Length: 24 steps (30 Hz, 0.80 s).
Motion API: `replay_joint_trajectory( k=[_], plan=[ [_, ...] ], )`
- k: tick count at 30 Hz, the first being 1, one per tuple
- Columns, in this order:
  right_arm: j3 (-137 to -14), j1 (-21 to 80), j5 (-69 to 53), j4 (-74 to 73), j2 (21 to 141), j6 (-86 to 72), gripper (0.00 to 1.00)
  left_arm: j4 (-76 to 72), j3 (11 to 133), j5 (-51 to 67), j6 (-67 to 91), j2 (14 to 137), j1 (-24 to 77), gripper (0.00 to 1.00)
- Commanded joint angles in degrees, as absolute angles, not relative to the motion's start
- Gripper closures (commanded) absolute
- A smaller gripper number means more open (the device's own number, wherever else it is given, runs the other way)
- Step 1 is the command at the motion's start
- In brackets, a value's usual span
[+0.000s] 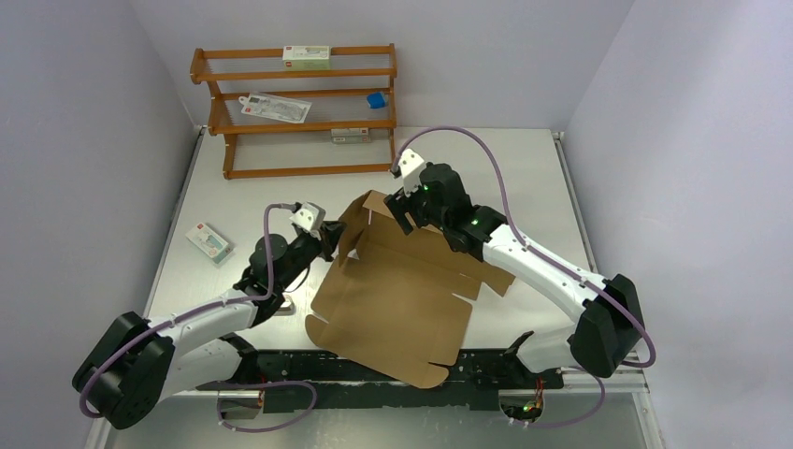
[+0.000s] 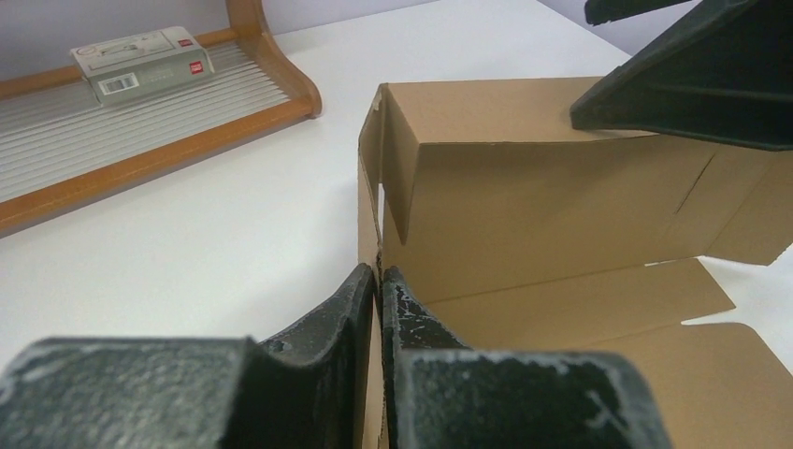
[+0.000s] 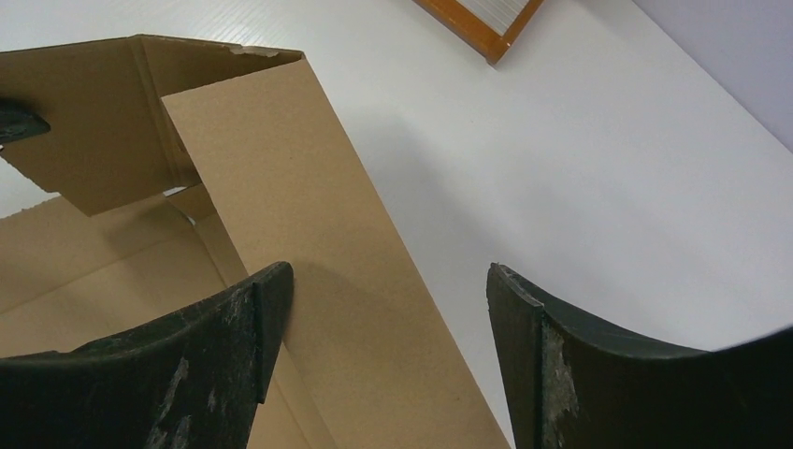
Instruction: Fold the paper box
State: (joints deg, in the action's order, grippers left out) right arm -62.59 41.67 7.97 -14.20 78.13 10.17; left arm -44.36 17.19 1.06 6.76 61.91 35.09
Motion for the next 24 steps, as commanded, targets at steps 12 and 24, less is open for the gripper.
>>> replay_joint_trajectory(
  k=[12, 24],
  plan=[
    [-62.7, 41.5, 4.6, -17.4, 79.5, 14.3, 0.19, -41.2, 19.6, 1.9, 5.3, 63.5, 39.9, 0.82],
    [-65.9, 41.4, 0.3, -20.1, 79.7, 16.6, 0.19, -42.2, 20.3, -3.2, 6.1, 68.8, 44.9, 0.80]
  ],
)
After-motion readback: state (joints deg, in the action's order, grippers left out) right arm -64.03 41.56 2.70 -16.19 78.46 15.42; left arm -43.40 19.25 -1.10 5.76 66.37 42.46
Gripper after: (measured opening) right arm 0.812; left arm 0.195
